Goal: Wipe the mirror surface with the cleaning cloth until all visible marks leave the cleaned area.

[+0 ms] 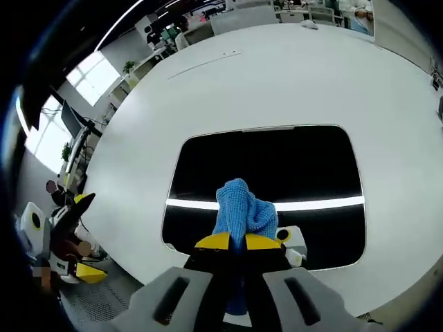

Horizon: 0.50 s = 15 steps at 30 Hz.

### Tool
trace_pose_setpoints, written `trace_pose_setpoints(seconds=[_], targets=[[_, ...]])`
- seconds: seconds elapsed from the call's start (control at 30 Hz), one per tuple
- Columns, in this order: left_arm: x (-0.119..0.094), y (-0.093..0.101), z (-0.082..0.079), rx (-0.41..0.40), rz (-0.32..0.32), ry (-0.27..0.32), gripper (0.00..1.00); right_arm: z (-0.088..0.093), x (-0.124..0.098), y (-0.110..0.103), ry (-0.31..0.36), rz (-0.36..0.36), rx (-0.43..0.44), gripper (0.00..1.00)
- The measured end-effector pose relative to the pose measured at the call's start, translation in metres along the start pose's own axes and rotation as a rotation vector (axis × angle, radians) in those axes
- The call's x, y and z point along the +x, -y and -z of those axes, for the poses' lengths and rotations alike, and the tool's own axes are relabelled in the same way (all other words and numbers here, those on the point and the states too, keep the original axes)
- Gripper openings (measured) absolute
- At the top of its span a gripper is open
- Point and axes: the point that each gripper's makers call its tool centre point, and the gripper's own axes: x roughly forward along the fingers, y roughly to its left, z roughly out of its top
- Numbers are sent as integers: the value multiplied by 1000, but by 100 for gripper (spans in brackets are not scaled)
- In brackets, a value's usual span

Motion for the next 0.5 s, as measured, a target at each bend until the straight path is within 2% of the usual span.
trace_pose_setpoints(seconds=[0.1,0.3,0.5], targets=[[0,1,1,-1,2,-5,99,-2,7,-3,-2,-4,-8,0],[0,2,1,-1,6,-4,99,3,-1,-20,-9,-17,-3,0],[-1,1,2,-7,4,-1,99,0,7,-30,-12,-28,-8,0]])
